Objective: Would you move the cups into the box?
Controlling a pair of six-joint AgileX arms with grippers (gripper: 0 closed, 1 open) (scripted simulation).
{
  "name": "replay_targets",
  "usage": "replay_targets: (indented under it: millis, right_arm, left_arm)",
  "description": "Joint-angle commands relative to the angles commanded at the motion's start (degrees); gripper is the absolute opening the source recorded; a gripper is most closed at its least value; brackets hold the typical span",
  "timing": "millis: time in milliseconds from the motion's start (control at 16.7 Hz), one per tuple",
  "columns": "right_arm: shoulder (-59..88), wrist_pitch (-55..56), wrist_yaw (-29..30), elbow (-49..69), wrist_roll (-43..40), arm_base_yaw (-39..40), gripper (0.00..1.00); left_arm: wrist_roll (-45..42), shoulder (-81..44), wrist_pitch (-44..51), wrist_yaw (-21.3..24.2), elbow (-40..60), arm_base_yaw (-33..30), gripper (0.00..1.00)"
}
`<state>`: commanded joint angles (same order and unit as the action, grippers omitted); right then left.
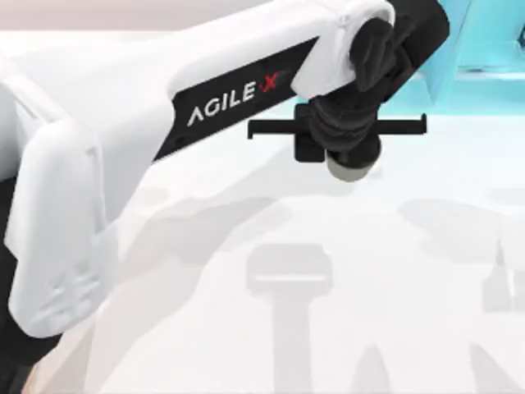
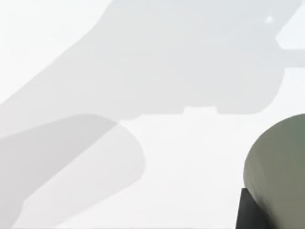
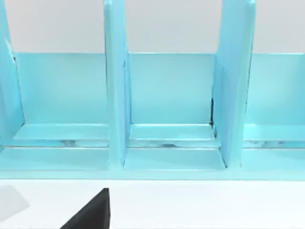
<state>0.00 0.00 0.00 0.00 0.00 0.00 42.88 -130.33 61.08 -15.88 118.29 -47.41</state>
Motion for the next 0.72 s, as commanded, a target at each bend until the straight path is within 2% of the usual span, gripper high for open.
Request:
replay_targets:
  millis: [180, 480, 720]
  right_arm:
    - [0.00, 0.00, 0.00, 0.00, 0.00, 0.00, 1.00]
    - [0.00, 0.00, 0.00, 0.00, 0.00, 0.00, 1.00]
    - [0.00, 0.00, 0.00, 0.00, 0.00, 0.00, 1.00]
  left_arm:
    - [-1.49, 4.36, 0.19, 0.36, -4.04, 1.50, 0.00]
    - [-1.71, 4.47, 0.27, 0.29, -4.09, 1.41, 0.00]
    - [-7.82, 6.33, 2.42, 1.44, -5.64, 7.58, 0.00]
